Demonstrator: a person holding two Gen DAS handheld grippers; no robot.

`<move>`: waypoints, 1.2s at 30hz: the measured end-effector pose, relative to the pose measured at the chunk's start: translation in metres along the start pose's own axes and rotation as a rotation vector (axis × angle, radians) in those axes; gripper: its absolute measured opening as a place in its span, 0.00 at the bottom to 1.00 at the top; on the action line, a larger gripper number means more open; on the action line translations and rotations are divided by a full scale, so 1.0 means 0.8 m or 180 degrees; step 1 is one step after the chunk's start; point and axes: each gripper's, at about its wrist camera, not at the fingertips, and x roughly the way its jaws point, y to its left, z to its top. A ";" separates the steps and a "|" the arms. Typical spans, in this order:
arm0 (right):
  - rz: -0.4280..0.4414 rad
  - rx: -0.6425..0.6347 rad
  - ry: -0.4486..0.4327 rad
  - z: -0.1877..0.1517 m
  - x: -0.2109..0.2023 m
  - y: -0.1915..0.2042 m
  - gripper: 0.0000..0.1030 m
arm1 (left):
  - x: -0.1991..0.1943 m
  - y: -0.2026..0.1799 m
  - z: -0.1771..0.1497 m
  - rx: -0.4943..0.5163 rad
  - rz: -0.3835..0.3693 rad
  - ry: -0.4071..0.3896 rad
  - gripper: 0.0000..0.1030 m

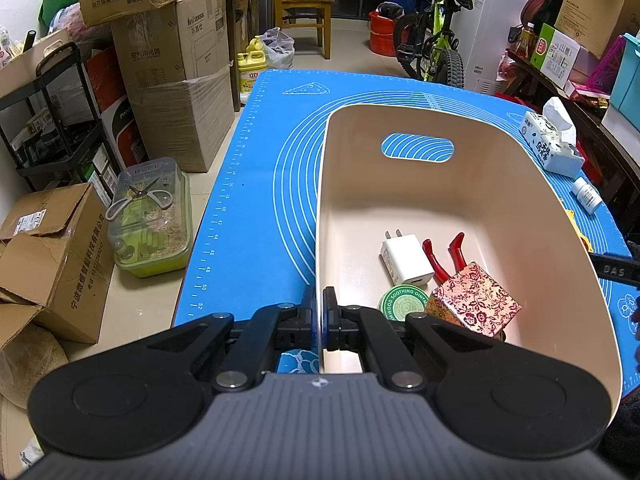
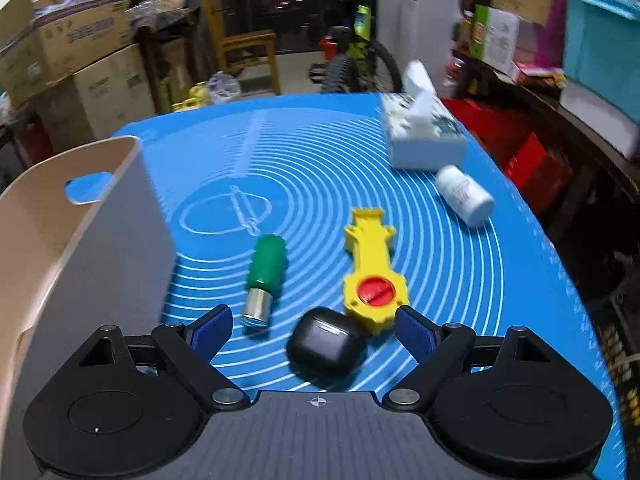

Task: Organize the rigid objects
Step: 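Move the right gripper to the black earbud case and grasp it, then carry the black earbud case into the bin and open the right gripper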

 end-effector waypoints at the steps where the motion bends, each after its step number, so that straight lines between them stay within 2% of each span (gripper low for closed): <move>1: -0.0012 0.0056 -0.0004 -0.004 0.005 -0.002 0.87 | 0.000 0.000 0.000 0.0005 0.0001 -0.0002 0.04; 5: -0.0099 0.0174 0.0011 -0.009 0.022 -0.005 0.86 | 0.000 0.000 0.001 0.0004 0.0000 -0.0001 0.04; 9: -0.0201 0.0180 0.0035 -0.015 0.035 -0.002 0.82 | 0.000 0.000 0.000 0.0006 0.0002 -0.0001 0.04; 15: -0.0362 -0.0067 -0.0039 -0.023 0.046 0.011 0.75 | 0.000 0.000 0.000 0.0004 -0.0001 -0.0001 0.04; 21: -0.0248 -0.0125 -0.0121 -0.027 0.038 0.013 0.57 | 0.000 0.000 0.001 0.0004 0.0000 0.0000 0.04; 31: -0.0142 -0.0103 -0.0041 -0.037 0.021 0.011 0.57 | 0.000 0.000 -0.001 0.0004 0.0004 0.0001 0.04; 36: -0.0037 -0.0113 -0.0103 -0.040 -0.001 0.012 0.57 | 0.001 0.000 -0.001 0.0005 0.0004 0.0002 0.04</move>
